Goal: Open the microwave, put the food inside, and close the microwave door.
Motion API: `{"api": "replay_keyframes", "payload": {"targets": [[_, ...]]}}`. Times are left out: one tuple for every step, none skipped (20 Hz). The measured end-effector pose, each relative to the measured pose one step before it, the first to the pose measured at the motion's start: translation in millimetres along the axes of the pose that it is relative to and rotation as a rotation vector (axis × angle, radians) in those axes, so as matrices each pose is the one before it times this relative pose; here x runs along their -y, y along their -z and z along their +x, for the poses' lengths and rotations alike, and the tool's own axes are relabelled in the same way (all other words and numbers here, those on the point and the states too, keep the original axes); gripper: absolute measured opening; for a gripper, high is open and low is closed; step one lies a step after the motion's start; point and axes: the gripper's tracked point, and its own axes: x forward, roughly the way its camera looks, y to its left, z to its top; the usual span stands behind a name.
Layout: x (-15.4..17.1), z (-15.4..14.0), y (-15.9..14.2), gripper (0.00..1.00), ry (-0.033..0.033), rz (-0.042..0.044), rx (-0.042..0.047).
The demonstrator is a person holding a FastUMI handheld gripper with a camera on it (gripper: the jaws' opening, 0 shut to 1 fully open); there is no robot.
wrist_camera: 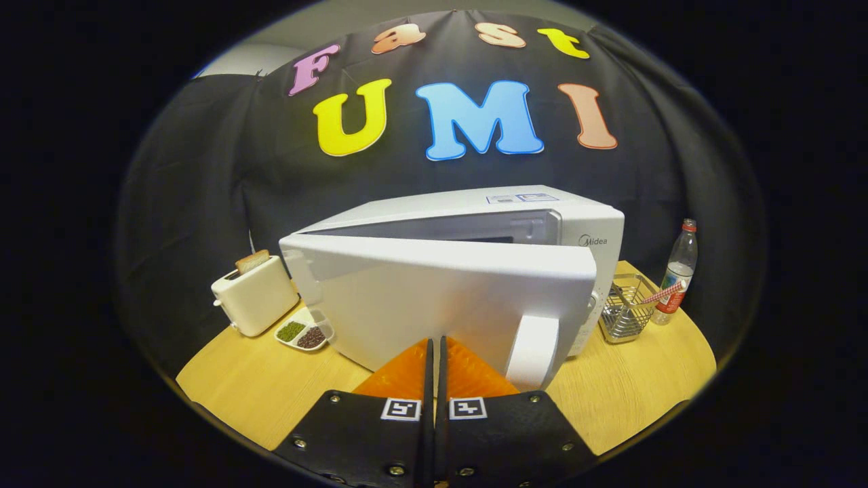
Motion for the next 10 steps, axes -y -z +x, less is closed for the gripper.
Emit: {"api": "replay_keyframes", "payload": {"targets": [[3.07, 4.24, -2.06, 0.01, 0.00416, 0.00636, 0.00117], [2.64, 5.20, -2.58, 0.01, 0.00655, 0.00543, 0.00303], [4.17, 5.70, -2.29, 0.01, 0.00925, 0.00341, 0.00161], [2.81, 4.21, -1.69, 0.01, 0.00727, 0.00132, 0.00047], [2.04, 3.25, -2.71, 0.01, 0.00438, -0.00176, 0.00313], [0.98, 3.78, -2.87, 0.01, 0.00540, -0.00580, 0.00386], [1.85, 4.13, -2.84, 0.01, 0.00561, -0.00495, 0.00571], [2.05, 3.46, -2.02, 0.01, 0.00429, -0.00483, 0.00406], [1.80, 4.52, -2.94, 0.01, 0.00292, -0.00299, 0.00578], [0.96, 3.54, -2.69, 0.01, 0.00266, 0.00017, 0.00534]]}}
